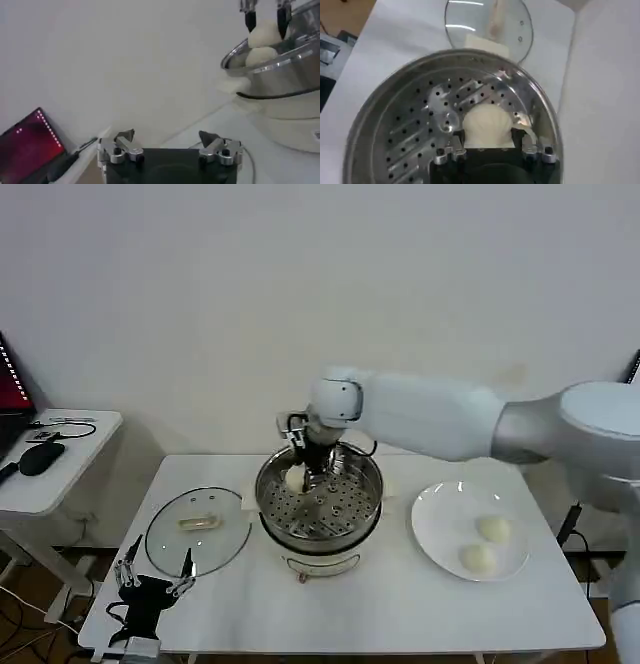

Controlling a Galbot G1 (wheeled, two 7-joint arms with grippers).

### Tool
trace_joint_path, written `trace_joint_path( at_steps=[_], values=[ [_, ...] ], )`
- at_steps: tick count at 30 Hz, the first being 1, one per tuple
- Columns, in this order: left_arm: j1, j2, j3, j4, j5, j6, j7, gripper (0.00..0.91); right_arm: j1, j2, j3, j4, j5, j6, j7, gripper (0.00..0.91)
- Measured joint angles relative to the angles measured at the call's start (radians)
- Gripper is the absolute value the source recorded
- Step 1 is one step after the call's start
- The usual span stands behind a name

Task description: Take steamed baozi put them in steamer then cover it.

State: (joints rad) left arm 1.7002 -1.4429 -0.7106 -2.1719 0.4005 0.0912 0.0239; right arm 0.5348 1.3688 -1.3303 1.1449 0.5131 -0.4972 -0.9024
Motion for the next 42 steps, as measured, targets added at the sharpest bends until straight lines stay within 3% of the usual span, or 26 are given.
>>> trace_joint_path(
  at_steps=[16, 19, 20, 27, 36, 42],
  values=[
    [-0.003, 0.004, -0.009, 0.015, -0.008, 0.0, -0.001, 0.907, -0.057, 0.105, 0.0, -0.112, -0.027, 0.0, -0.005, 0.635],
    [-0.003, 0.004, -0.009, 0.013, -0.008, 0.0, -0.001, 0.907, -0.061, 0.108, -0.002, -0.116, -0.036, 0.0, -0.01, 0.867],
    [-0.003, 0.004, -0.009, 0.012, -0.008, 0.0, -0.001, 0.907, -0.061, 0.109, -0.002, -0.117, -0.039, 0.0, -0.01, 0.907],
    [-0.005, -0.001, -0.009, 0.014, -0.008, 0.002, -0.003, 0.907, -0.053, 0.1, -0.003, -0.107, -0.048, 0.0, -0.013, 0.907],
    [-0.015, -0.006, 0.007, 0.015, -0.002, 0.009, -0.002, 0.907, -0.01, 0.011, 0.007, -0.005, -0.028, -0.013, -0.001, 0.907],
    [-0.015, 0.0, 0.019, 0.015, 0.0, 0.013, 0.001, 0.907, 0.048, -0.137, 0.0, 0.11, -0.044, -0.008, -0.008, 0.907]
  ],
)
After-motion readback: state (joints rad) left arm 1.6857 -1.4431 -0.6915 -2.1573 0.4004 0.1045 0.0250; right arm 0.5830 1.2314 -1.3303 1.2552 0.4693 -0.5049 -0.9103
